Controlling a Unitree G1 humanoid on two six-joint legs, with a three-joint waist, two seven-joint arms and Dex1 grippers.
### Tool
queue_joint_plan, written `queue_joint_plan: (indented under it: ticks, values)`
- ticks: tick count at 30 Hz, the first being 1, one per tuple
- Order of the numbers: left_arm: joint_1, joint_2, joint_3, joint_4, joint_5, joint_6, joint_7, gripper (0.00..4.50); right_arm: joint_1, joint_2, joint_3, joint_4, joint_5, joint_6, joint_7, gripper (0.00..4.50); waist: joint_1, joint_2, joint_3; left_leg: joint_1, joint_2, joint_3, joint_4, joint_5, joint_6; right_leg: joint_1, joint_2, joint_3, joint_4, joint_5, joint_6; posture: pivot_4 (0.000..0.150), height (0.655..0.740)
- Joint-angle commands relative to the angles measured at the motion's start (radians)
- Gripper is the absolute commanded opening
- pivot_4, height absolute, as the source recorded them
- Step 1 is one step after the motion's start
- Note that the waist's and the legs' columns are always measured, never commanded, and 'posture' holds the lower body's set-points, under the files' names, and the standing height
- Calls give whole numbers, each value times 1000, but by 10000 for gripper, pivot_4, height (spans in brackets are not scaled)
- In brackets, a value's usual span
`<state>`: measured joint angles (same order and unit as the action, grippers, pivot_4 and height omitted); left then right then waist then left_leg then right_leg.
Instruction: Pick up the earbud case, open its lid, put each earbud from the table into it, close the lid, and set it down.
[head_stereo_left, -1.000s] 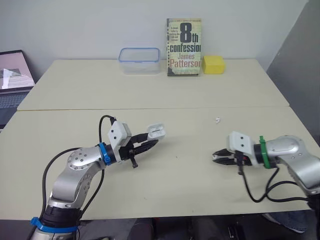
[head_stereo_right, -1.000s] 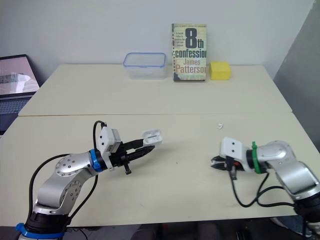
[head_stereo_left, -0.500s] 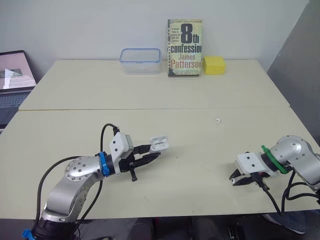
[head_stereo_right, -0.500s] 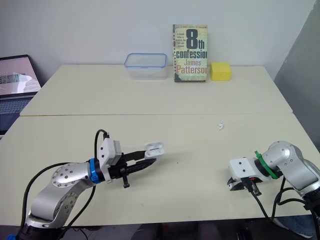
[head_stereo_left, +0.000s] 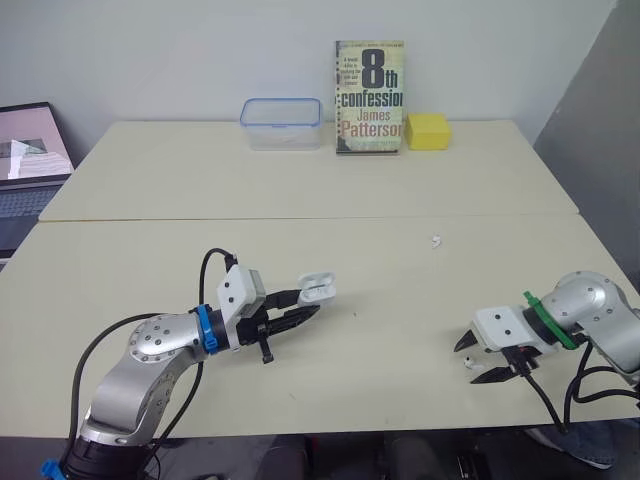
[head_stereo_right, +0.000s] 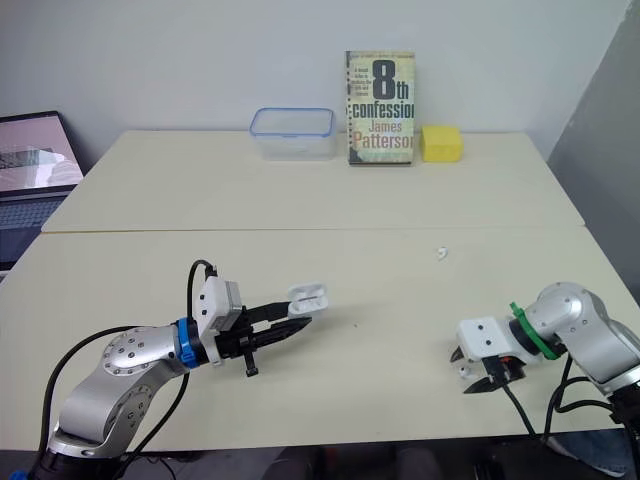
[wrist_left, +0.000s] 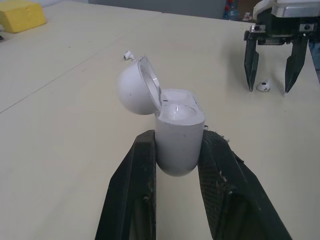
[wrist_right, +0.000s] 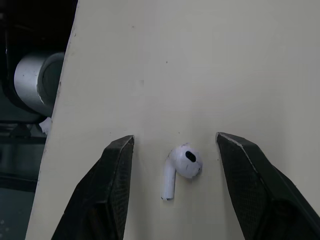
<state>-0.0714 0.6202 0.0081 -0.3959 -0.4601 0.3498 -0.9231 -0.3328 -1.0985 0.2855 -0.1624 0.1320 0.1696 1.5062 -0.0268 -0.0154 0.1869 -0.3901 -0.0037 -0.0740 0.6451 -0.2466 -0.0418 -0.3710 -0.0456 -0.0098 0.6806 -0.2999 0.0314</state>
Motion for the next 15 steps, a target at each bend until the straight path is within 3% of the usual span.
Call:
queue_joint_plan:
  ticks: [1, 8, 15]
  values:
    - [-5, 0, 8, -30, -8, -4, 12, 7968, 10, -60, -96, -147, 95, 153, 10, 27626, 1, 0, 0, -1, 0, 0, 0, 0, 0, -1, 0, 0, 0, 0, 0, 1500, 7400]
    - [11, -3, -6, -25, 8, -17, 24, 7968, 108, -151, -125, -470, 57, 546, -189, 27626, 8, 0, 0, -3, 0, -3, 0, 0, 0, -1, 0, 0, 0, 0, 0, 1500, 7400]
    - [14, -6, -11, -21, 18, -24, 22, 7968, 125, -124, -45, -495, -26, 653, -333, 27626, 9, 0, 0, -3, -1, -1, 0, 0, 0, -2, -1, -1, -1, 0, 0, 1500, 7400]
